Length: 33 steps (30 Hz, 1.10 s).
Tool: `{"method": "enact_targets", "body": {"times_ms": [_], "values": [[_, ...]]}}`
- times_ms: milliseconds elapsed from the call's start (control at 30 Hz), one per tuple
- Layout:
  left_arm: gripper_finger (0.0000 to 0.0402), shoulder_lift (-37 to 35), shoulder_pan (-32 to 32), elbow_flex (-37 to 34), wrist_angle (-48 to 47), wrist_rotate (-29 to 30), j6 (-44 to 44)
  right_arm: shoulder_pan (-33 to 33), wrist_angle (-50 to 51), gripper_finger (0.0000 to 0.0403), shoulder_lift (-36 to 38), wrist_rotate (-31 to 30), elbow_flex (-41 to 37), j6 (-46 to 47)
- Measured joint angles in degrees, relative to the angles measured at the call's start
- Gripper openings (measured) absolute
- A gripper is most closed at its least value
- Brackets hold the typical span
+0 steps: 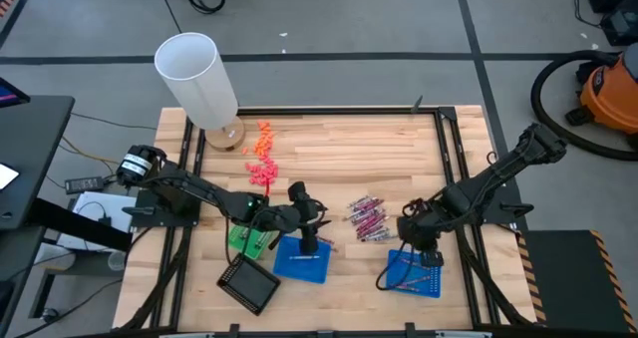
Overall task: Sort crayons
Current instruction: Put the white crayon into the left blue basket
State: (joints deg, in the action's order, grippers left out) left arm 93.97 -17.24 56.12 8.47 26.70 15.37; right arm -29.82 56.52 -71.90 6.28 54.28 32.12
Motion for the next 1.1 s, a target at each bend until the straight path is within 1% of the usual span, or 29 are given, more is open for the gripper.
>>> {"method": "enact_targets", "body": {"times_ms": [100,133,200,267,400,533,600,700,900,967,1100], "values": [[0.0172,0.0,-0.39,0.0,0.75,-0.02,1.62,2.23,-1.76,0.0112,0.0,-9.88,-0.06,-4.44],[0.0172,0.0,-0.44,0.0,0.82,-0.18,2.08,3.38,-3.57,0.0112,0.0,-11.37,-0.28,-5.82],[0.0172,0.0,-0.67,0.0,0.54,-0.79,3.07,5.63,-8.32,0.011,0.0,-12.2,-1.14,-8.94],[0.0172,0.0,-0.71,0.0,0.01,-1.58,4.17,8.03,-13.37,0.0108,0.39,-11.57,-2.64,-12.51],[0.0172,0.0,-1.15,0.0,-0.67,-2.21,6.28,14.73,-24.09,0.0103,2.13,-4.96,-6.94,-18.55],[0.0172,0.0,-1.71,0.0,-0.91,-2.12,6.09,21.23,-30.71,0.0103,4.57,-0.06,-10.94,-22.93],[0.0172,0.0,-2.12,0.0,-1.39,-1.97,6.08,23.79,-34.14,0.0103,6.19,0.81,-12.92,-24.61],[0.0172,-0.32,-2.75,0.0,-3.22,-1.97,6.05,26.6,-41.36,0.0103,8.56,-0.32,-16.26,-26.12],[0.0172,-0.74,-2.41,0.05,-5.72,-1.97,5.53,29.45,-54.29,0.0103,11.81,-7.72,-22.12,-29.39],[0.0172,-0.74,-1.6,0.51,-6.69,-2.37,5.14,29.82,-59.02,0.0103,12.56,-8.83,-23.83,-30.57],[0.0172,-1.16,0.74,3.01,-15.69,-3.05,5.07,30.28,-70.5,0.0103,12.76,-9.14,-27.65,-35.66]]}}
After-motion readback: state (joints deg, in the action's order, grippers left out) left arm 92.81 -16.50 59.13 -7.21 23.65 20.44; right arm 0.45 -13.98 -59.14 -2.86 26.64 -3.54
